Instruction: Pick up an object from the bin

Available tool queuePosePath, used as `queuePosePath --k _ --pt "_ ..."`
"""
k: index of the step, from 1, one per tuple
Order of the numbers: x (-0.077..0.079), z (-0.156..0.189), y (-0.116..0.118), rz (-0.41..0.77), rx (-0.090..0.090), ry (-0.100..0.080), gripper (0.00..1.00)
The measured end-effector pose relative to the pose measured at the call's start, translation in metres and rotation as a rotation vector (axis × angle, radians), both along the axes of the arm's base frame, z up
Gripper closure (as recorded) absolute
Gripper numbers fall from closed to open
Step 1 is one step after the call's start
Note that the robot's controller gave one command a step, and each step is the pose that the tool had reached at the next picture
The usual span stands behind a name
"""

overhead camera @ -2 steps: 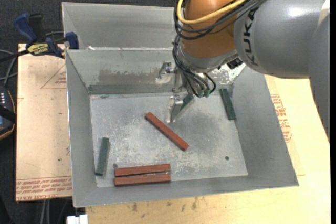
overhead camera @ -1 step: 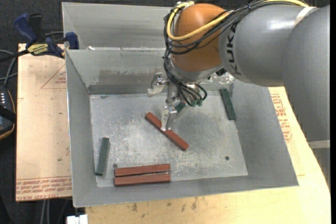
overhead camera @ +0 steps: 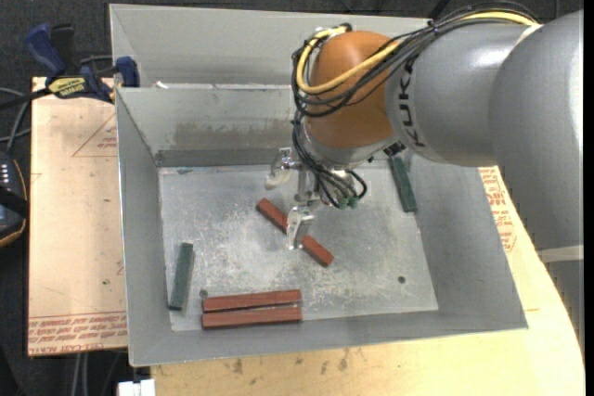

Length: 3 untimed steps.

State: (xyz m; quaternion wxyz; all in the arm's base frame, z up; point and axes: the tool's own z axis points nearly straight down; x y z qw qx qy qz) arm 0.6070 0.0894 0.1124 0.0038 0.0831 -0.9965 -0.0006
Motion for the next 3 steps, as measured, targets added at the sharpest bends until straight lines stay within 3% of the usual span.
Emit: queuePosePath --k 1,2,3 --pt "-0.002 -0.031 -0.013 0.065 0.004 -0.025 1.00" --pt "-0.002 -0.031 -0.013 0.065 0.004 -0.025 1.00" --pt "-0.013 0.148 -0.008 0.043 0.002 -0.019 1.00"
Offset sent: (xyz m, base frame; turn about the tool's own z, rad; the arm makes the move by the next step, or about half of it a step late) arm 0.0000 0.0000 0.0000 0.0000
